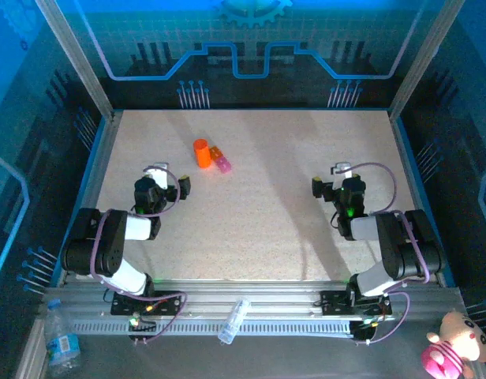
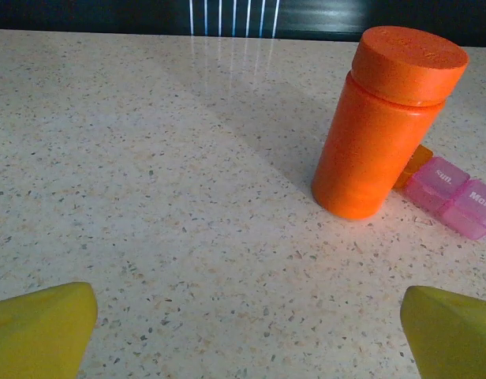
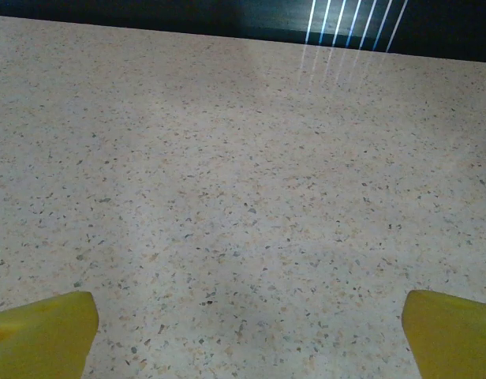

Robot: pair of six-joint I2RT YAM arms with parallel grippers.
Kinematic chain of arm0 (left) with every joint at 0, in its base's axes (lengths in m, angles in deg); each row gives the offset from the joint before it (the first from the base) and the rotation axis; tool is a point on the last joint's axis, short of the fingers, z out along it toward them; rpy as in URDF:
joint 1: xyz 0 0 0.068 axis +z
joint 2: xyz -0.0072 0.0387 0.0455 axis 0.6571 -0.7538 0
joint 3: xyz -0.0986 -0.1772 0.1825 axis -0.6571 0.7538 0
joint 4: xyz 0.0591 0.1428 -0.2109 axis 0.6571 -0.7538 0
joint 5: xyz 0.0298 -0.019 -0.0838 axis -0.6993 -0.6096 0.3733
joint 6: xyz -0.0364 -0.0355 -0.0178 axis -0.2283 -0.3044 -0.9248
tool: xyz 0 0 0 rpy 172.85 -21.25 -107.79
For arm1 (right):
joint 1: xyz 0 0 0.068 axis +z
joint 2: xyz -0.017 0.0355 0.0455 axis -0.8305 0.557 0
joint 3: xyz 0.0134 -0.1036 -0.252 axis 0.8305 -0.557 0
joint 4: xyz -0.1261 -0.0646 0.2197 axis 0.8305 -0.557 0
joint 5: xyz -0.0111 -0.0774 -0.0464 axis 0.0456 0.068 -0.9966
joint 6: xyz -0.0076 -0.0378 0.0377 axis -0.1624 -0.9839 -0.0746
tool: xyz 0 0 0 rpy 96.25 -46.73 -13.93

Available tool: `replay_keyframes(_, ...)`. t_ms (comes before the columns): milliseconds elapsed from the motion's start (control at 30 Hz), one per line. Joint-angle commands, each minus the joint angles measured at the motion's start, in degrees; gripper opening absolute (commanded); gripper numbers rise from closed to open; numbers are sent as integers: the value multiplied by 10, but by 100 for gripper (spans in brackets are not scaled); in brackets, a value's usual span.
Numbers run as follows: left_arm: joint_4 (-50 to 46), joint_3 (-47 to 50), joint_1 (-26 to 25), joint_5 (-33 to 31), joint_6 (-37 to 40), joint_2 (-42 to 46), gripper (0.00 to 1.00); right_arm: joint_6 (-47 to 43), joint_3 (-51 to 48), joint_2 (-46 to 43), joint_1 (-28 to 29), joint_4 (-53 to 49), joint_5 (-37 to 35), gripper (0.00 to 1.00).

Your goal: Sort the pills into containers

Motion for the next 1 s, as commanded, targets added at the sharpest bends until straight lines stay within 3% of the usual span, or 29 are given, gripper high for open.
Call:
replay_keyframes(0,-3,-9,5,10,-11,5,99,-10,11,3,3,14,-1,100)
replay_keyframes(967,-8,-11,5,1,-12,4,99,-9,14,3,-2,7,16,100)
